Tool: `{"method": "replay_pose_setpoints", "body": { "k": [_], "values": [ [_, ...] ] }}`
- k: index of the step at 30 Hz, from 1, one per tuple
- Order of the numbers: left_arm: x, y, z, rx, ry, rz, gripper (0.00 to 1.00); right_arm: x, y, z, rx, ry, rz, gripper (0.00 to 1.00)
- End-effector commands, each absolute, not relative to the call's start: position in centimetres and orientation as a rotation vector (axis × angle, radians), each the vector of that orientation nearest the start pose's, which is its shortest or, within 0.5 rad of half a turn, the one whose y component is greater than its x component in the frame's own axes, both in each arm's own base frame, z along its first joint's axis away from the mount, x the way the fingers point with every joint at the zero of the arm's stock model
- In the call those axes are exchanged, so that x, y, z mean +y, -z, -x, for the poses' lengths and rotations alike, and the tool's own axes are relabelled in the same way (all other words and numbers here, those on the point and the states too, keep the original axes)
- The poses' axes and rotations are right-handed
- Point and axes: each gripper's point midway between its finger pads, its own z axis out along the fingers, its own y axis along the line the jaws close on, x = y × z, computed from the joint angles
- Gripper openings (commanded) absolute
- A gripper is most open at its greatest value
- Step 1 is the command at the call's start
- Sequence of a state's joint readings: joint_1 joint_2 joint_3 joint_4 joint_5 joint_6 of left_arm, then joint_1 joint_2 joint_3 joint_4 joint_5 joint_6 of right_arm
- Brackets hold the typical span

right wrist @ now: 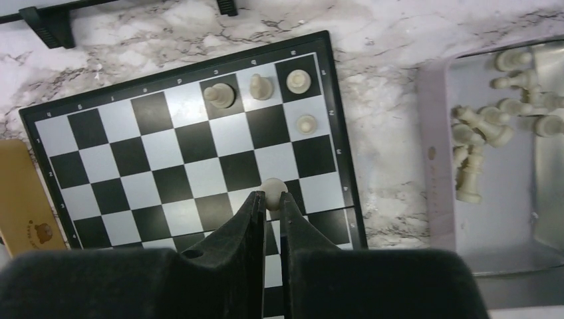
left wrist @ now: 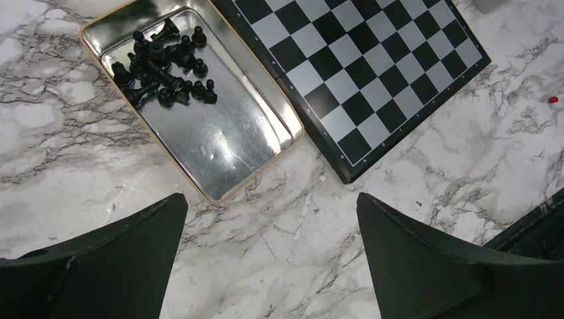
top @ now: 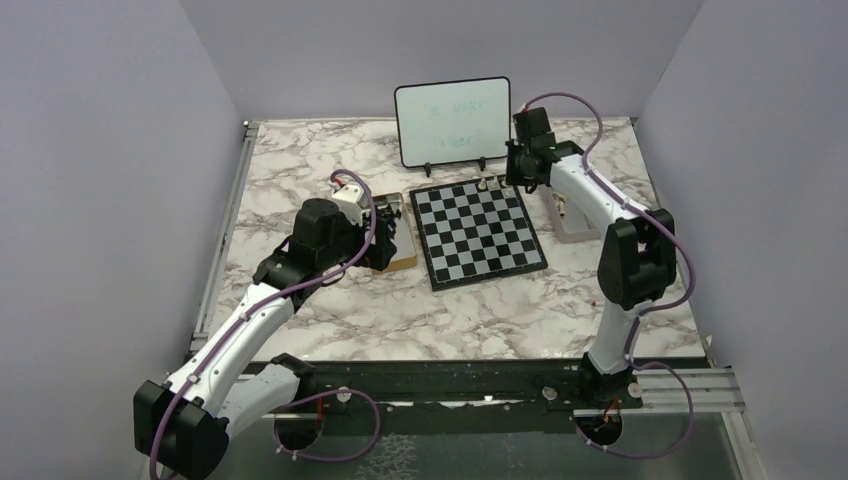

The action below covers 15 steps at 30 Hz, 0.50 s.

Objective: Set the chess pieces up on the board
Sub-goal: Place the chess piece on the chessboard.

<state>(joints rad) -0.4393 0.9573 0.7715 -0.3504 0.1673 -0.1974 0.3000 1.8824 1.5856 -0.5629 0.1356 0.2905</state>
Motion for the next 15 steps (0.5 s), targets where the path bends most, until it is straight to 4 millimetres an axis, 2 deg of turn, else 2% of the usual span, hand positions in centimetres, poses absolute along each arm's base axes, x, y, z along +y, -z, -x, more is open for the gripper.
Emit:
{"method": "replay_pose_setpoints", "body": {
  "k": [1,6,15],
  "values": [
    [-16.7,-18.9,-26.3,2.092,0.564,-0.376,0.99,15.1,-12.5,-47.1,2.443,-0.118,-0.037,0.14],
    [-16.8,-18.8,-26.3,2.095,0.565,-0.377,0.99,16.3,-11.0,-47.5,2.454,-0.117,-0.024,0.14],
    [-16.8,-18.8,-26.3,2.093,0.564,-0.379,0.99,16.4,-8.2,-48.5,2.485,-0.073,-0.045,0.14]
  ]
}}
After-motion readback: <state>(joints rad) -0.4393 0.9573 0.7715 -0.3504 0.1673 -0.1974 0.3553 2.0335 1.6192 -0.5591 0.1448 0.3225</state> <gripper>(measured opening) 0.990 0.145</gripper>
